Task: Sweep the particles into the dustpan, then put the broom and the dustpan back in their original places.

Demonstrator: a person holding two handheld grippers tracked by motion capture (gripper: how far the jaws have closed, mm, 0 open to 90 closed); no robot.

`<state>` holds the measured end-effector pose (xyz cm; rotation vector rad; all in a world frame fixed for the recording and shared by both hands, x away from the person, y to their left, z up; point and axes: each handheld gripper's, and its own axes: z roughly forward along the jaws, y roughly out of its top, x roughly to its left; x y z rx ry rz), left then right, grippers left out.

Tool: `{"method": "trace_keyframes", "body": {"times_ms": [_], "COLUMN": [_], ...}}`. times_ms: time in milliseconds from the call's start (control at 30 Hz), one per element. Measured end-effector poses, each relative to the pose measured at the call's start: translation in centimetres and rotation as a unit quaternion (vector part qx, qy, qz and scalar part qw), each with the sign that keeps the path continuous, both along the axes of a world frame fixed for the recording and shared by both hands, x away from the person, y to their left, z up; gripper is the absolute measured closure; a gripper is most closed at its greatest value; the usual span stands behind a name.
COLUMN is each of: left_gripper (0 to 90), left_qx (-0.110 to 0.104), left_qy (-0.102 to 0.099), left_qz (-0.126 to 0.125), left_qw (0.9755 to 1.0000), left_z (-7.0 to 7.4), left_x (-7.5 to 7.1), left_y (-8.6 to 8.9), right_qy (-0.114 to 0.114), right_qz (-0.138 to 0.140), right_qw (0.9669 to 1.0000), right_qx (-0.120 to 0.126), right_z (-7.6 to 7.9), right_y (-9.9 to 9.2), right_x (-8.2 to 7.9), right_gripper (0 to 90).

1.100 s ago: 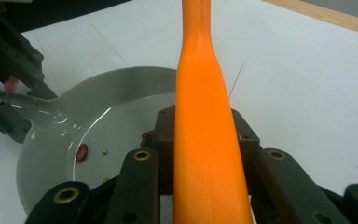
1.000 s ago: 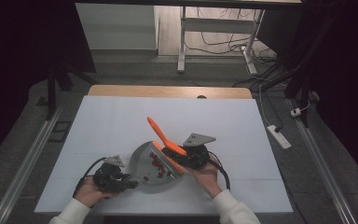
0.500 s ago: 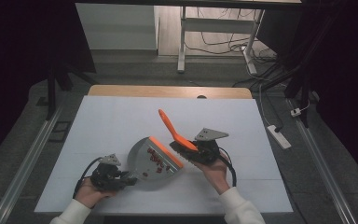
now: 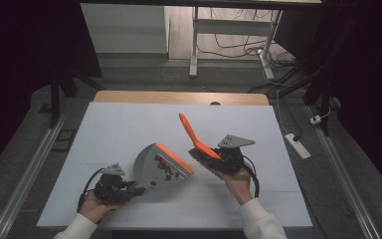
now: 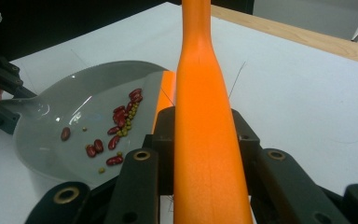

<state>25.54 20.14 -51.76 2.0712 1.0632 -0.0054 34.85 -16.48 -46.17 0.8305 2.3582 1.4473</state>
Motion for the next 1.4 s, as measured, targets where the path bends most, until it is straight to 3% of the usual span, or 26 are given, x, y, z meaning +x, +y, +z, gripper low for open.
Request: {"method": "trace_keyframes", "body": {"times_ms": [700,1133,1400], "left_gripper": [60.9,60.9,60.8], "left_qx": [-0.013,-0.022,-0.018], "left_qy": [-0.007,-0.006,-0.012], "left_qz": [0.056,0.102,0.136], "left_qw": [0.9983,0.9945,0.9905], "left_z": [0.2,0.0,-0.1], "left_x": [-0.3,-0.9,-1.3], "left_y": [1.2,1.7,1.9], "right_qy": [0.006,0.021,0.033], "right_qz": [-0.029,-0.036,-0.039], "right_qw": [0.9995,0.9991,0.9986], "right_qx": [-0.011,-0.010,-0.012], "right_z": [-0.2,-0.8,-1.2], "right_y": [-3.7,-5.6,-6.4], "right_x": [-0.6,-1.7,-2.1], "right_gripper": [70.4,70.4,70.4]}}
